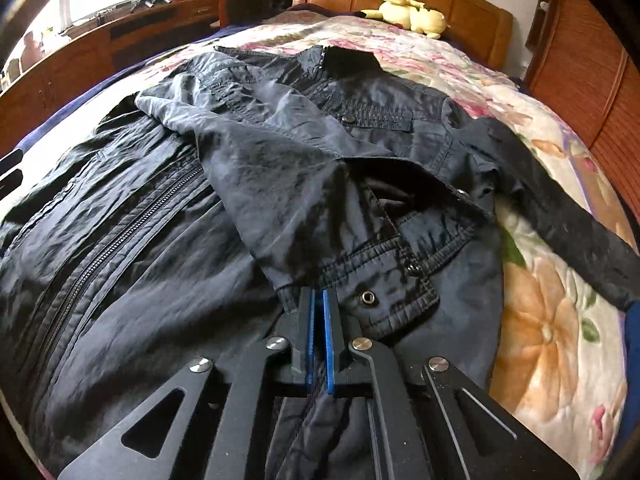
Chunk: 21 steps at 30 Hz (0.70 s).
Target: Fold large clothes
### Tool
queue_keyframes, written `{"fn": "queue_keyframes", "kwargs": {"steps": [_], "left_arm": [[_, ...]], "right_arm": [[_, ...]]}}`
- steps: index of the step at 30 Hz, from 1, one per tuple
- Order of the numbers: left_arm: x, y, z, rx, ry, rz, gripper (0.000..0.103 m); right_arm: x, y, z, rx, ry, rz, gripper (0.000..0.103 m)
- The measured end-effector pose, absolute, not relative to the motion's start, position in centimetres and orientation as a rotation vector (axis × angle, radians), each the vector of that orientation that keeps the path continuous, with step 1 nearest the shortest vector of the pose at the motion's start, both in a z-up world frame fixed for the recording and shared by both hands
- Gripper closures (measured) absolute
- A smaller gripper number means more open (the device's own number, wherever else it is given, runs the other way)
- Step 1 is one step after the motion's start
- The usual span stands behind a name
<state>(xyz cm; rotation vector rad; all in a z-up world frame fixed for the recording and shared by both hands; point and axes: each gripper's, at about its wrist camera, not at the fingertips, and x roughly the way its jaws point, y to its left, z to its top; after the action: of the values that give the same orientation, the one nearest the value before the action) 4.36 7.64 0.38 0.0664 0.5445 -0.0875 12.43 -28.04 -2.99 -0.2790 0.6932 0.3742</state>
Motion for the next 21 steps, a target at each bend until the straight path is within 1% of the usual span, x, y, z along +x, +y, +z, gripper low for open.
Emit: {"fn": "queue_keyframes", "kwargs": {"steps": [5,7,9,11,13,14,15,21], "left_arm": [[4.1,7.0,1.5,0.051,0.519,-0.106,0.026],[4.3,6.5,2.0,0.028,0.513,-0.122,0.026],[4.5,5.9,2.2,0.016,0.514,-0.138,0.026],[4.7,4.9,2.5,0.017,0.506,-0.144,0.026],[4.8,3.7,2.5,0.025,0.498,-0.148,0.026],[4.8,3.3,2.6,0.024,0.496,-0.153,0.026],[4.7,2.8,2.5,0.016,0.492,-0.161,0.026],[4.4,0.5,2.6,0.023,0.477,-0.197,0.026]], "right_arm": [[9.4,-29.4,-1.8,-0.244,0.629,0.337,0.099],[8.2,-30.2,-1.3,-0.235,0.602,0.314,0.089],[7.3,-31.2,-0.8,-0.223,0.578,0.289,0.083],[6.6,-32.4,-0.2,-0.206,0.559,0.262,0.065],[6.0,-33.8,0.3,-0.183,0.542,0.227,0.038],[5.9,-34.7,0.5,-0.167,0.537,0.210,0.034],[5.8,-35.7,0.6,-0.150,0.536,0.191,0.032],[7.2,-41.3,0.7,-0.124,0.559,0.062,0.032]]}}
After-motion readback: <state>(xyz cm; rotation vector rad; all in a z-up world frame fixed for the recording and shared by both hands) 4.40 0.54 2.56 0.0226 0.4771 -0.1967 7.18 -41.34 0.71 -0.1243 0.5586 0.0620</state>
